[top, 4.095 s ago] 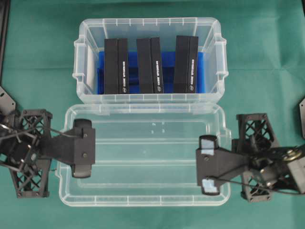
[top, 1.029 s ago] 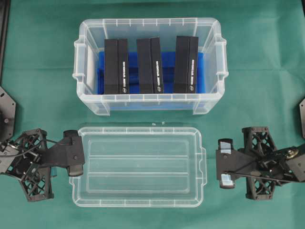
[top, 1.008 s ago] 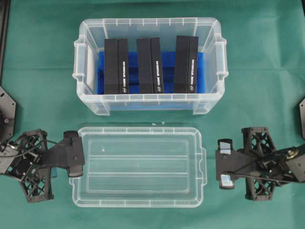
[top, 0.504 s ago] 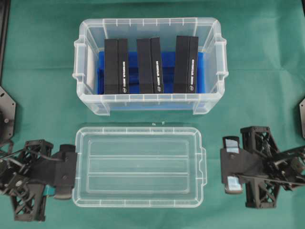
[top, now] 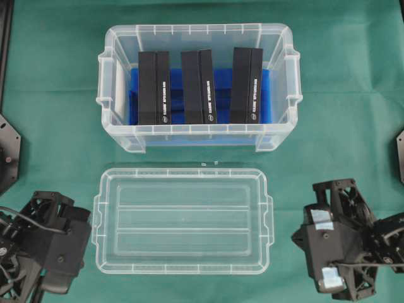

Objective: Clamp the lid of the box with both arms, then lift and open it.

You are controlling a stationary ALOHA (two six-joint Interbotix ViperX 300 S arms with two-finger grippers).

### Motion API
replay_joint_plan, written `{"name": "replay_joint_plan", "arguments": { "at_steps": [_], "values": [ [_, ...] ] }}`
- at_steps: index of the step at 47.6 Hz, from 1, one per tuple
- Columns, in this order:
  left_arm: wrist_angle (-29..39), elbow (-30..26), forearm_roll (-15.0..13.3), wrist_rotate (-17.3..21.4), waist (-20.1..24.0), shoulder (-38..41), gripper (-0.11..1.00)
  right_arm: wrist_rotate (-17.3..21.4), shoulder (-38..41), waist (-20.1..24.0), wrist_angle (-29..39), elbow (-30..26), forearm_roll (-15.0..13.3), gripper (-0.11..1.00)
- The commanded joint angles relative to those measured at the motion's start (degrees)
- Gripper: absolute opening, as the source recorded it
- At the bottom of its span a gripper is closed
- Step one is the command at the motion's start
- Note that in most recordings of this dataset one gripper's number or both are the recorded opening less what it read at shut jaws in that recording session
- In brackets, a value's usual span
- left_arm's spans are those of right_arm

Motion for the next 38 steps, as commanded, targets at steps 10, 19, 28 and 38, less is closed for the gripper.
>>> {"name": "replay_joint_plan", "arguments": {
  "at_steps": [10,19,28,38],
  "values": [
    [-0.79,-5.27,0.44,10.11,2.81,-4.13,0.01,-0.09,-4.57,-0.26,-0.18,-5.01,-9.58,0.0],
    [-3.25,-6.59,0.44,19.07,7.38,-7.21,0.01,0.0,-7.29,-2.46,-0.18,-5.8,-14.94,0.0],
    [-5.1,-6.5,0.18,23.29,13.27,-9.76,0.01,0.0,-10.02,-7.12,-0.53,-5.8,-17.75,0.0],
    [-6.68,-6.15,0.18,23.82,19.25,-12.57,0.01,0.0,-12.92,-13.45,-1.23,-5.19,-20.3,0.0]
  ]
}}
